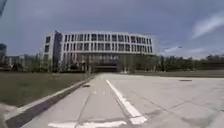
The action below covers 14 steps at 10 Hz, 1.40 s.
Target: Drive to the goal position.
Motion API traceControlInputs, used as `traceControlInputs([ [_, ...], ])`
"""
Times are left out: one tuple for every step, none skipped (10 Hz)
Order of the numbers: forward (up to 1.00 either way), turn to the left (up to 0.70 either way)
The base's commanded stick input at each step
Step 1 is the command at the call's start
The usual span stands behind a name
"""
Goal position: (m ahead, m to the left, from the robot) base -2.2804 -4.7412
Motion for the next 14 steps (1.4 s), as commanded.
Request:
traceControlInputs([
  [1.00, -0.38],
  [1.00, -0.38],
  [1.00, -0.38],
  [1.00, -0.38],
  [1.00, -0.38],
  [1.00, -0.38],
  [1.00, -0.38],
  [1.00, -0.38],
  [1.00, -0.38],
  [1.00, -0.38],
  [1.00, -0.38],
  [1.00, -0.38],
  [1.00, -0.38],
  [1.00, -0.38],
])
